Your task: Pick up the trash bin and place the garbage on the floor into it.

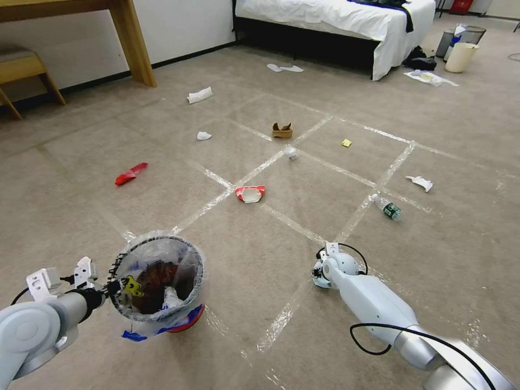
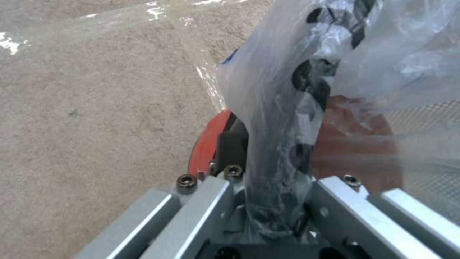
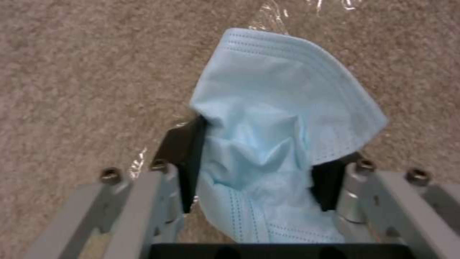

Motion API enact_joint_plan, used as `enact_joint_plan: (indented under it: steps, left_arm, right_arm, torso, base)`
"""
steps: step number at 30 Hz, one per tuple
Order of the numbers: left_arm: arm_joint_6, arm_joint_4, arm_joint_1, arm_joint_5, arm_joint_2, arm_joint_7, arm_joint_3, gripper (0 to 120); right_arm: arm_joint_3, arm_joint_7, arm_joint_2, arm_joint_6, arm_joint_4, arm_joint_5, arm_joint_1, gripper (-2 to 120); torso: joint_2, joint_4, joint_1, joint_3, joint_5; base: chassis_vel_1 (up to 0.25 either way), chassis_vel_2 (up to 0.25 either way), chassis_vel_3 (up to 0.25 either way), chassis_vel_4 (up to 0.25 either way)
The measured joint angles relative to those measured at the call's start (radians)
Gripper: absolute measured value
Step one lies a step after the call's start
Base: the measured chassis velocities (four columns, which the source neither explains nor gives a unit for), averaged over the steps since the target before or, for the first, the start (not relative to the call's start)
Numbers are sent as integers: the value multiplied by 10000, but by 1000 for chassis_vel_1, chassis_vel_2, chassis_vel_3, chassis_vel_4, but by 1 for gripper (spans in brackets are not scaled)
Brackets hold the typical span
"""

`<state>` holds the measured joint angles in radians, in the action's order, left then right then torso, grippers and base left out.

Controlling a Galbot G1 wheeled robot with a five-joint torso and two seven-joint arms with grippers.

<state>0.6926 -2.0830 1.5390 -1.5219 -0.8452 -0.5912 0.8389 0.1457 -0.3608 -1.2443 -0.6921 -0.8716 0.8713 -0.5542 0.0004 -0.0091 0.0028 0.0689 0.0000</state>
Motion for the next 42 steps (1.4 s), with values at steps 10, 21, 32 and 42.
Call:
enact_joint_plan:
  steps: [10,21,32,42]
  left_arm:
    - [-7,-40,54,1,11,0,51,1]
    - [-19,-283,209,-61,33,-57,161,1]
    - [-60,-614,451,-279,138,-110,448,1]
    - [-69,-688,504,-436,188,-169,561,1]
  right_arm:
    - [-82,-346,-48,37,-86,378,-107,14]
    - [-917,-637,413,-253,-1161,1598,-180,0]
    - [-1463,6407,884,5239,-2192,1557,61,0]
    - [92,11007,747,6636,-4208,3630,984,0]
  torso:
    - [-4,3,4,6,7]
    - [-10,-17,10,10,-1]
    - [-8,-8,6,6,0]
    - [-5,-5,3,4,-2]
  base:
    - [0,0,0,0]
    - [0,0,0,0]
    - [0,0,0,0]
    - [0,0,0,0]
